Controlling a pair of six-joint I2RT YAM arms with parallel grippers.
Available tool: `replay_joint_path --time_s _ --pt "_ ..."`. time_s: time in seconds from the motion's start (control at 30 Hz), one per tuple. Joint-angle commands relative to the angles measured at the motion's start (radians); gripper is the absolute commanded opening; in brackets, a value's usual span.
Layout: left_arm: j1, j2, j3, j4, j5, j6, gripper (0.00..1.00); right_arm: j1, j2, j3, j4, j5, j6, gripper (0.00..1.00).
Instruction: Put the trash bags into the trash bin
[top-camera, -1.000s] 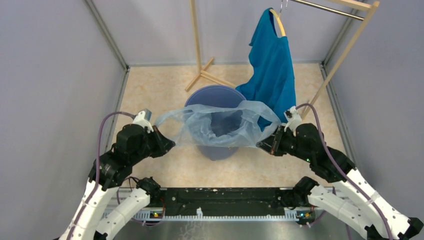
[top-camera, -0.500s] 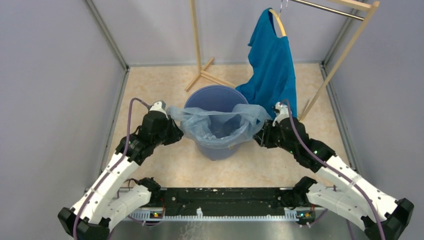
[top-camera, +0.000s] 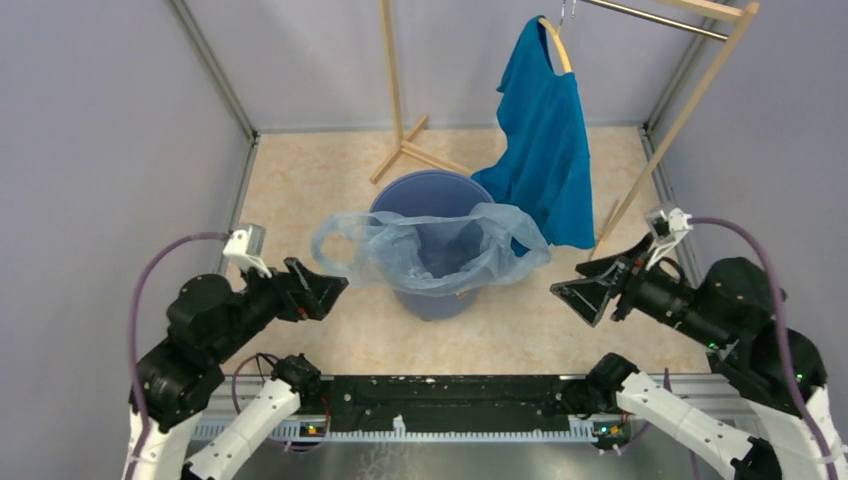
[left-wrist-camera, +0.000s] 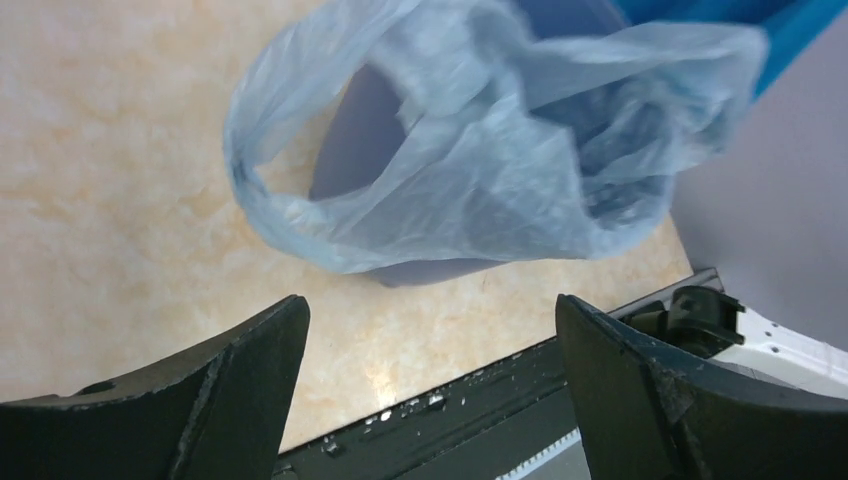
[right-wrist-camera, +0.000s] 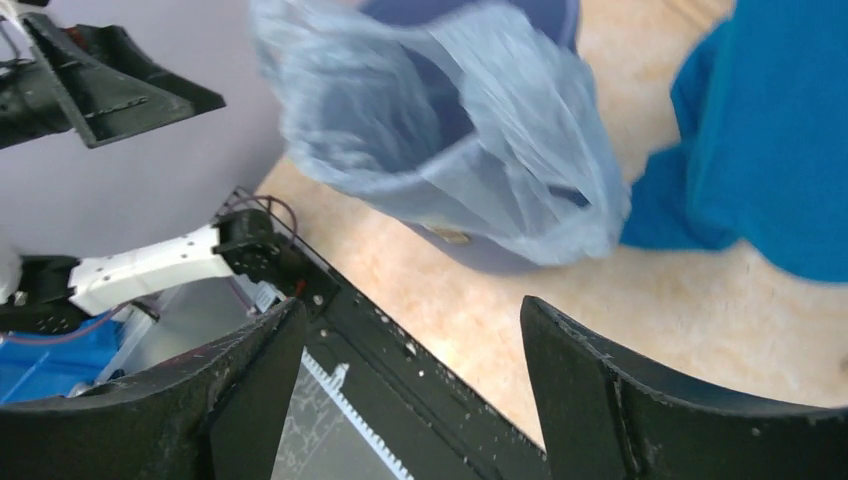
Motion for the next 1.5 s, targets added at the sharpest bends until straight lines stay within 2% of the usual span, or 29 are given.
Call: replay_joint_path --time_s 0.0,0.13,0.17,0.33,0.5,0.63,0.8,0.87,0.93,1.0,1.27,1.47 --pt "0.003 0.098 0.166 -0.018 0.026 0.188 0.99 -0.009 0.123 0.165 0.025 -0.104 -0.192 0.81" --pt "0.002 0.301 0.296 -0.016 -0.186 0.351 0.98 -0.009 0.345 0.318 0.014 -0.06 -0.373 0.83" --pt "0.002 0.332 0.319 0.005 -0.187 0.386 0.98 -0.009 0.39 0.342 0.015 -0.041 -0.417 0.83" --pt "0.003 0.35 0.299 0.17 0.019 0.48 0.98 -0.009 0.478 0.309 0.111 0.014 -0.594 0.83" --pt "0.004 0.398 0.217 0.271 -0.04 0.458 0.97 -0.008 0.521 0.244 0.213 0.035 -0.635 0.83" --pt "0.004 0.446 0.223 0.259 -0.139 0.415 0.88 -0.009 0.582 0.236 0.246 0.1 -0.616 0.71" --pt "0.004 0.465 0.234 0.253 -0.218 0.384 0.75 -0.009 0.572 0.174 0.356 0.159 -0.576 0.64" --pt "0.003 0.478 0.23 0.265 -0.211 0.391 0.68 -0.009 0.579 0.154 0.397 0.165 -0.568 0.54" --pt "0.003 0.506 0.232 0.266 -0.214 0.397 0.65 -0.01 0.599 0.15 0.424 0.197 -0.558 0.39" --pt "0.005 0.532 0.236 0.269 -0.233 0.4 0.56 -0.014 0.622 0.156 0.44 0.221 -0.547 0.28" --pt "0.034 0.66 0.279 0.328 -0.361 0.39 0.45 -0.108 0.727 0.163 0.488 0.178 -0.492 0.2" --pt "0.114 0.763 0.305 0.365 -0.306 0.38 0.43 -0.189 0.783 0.151 0.547 0.068 -0.411 0.19"
